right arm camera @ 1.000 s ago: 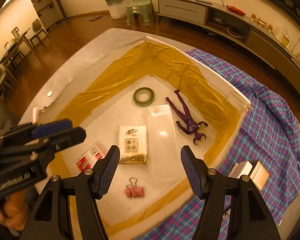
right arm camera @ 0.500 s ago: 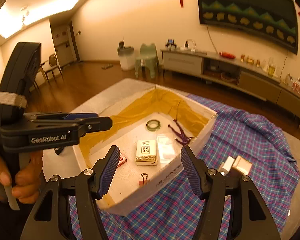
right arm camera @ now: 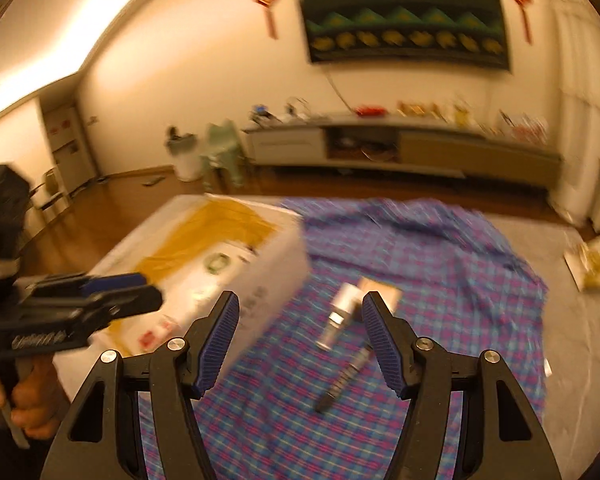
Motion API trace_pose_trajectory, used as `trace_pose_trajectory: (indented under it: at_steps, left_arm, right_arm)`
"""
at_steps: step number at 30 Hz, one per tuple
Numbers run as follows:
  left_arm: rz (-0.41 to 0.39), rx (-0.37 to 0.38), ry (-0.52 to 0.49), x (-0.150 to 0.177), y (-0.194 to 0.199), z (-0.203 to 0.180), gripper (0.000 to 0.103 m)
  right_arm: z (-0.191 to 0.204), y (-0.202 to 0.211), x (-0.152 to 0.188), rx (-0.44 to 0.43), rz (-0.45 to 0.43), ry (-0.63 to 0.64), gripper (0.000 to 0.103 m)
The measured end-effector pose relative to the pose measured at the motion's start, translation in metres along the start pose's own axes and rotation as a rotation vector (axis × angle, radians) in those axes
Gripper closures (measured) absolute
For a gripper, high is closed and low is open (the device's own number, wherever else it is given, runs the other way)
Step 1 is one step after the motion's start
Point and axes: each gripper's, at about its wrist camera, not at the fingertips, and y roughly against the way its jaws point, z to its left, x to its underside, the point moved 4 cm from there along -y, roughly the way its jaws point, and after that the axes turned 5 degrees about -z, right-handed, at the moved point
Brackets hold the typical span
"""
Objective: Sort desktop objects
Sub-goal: 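Move both open tools back over the plaid cloth, then close left tool on white charger while right tool grasps black marker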
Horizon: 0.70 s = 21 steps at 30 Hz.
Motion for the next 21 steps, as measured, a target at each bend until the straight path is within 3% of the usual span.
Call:
trace_pose_trajectory:
  at_steps: [10, 21]
  left_arm:
    - [0.111, -0.020, -0.019, 0.015, -0.069, -0.025, 0.062]
    - [0.170, -0.035, -0.027, 0.015, -0.136, -0.038, 0.061]
  right_arm:
    - [-0.033, -0.066, 0.064, 0.042, 0.259, -0.023, 0.050]
    - [-0.056, -0.121, 0.091, 0.051, 0.333, 0.005, 0.051]
